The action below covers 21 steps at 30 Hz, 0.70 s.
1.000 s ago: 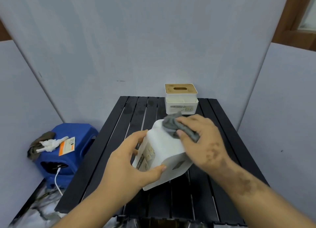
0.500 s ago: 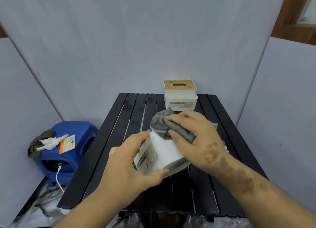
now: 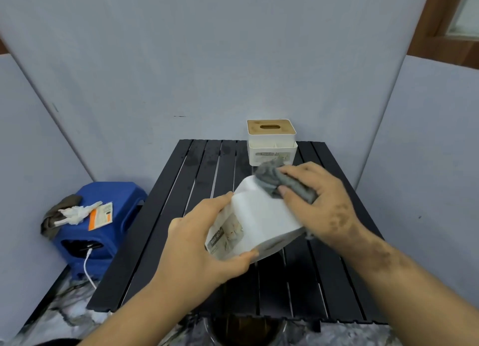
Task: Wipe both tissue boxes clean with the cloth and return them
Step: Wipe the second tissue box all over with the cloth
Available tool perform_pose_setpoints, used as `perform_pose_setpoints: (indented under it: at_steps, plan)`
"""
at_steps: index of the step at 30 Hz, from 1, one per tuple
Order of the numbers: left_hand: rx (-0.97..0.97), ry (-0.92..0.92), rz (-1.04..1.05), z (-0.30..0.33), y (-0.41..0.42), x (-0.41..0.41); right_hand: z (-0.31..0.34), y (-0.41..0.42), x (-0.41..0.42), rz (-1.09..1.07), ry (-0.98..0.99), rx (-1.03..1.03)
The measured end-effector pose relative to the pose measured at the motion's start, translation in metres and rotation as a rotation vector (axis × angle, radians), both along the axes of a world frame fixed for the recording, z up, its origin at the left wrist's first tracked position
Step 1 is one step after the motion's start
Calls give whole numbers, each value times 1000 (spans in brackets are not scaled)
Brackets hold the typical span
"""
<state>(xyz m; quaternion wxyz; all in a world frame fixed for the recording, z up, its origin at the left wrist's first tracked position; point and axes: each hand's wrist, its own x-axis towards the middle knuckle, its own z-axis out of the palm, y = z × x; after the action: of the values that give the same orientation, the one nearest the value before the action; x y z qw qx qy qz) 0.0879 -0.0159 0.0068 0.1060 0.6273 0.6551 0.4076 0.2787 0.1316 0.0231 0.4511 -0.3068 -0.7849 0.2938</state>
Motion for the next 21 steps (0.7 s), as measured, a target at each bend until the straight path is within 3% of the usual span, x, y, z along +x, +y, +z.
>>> perform_pose_setpoints:
  at_steps: [3,8,11,15,18,21]
  plan:
    - [-21,-38,12,0,0,0,-7,15,8,-142,-34,-83]
    - [9,-78,6,-1,2,0,2,-35,-9,185,-100,293]
    - [-5,-63,9,-1,3,-1,-1,-17,4,259,-101,265]
    - [-36,-72,45,-3,2,-1,-11,21,29,114,-40,69]
    - [-40,-97,57,-3,2,-2,-9,0,18,132,-97,176]
    - [-35,-110,32,-2,3,-3,0,-30,6,333,-157,309]
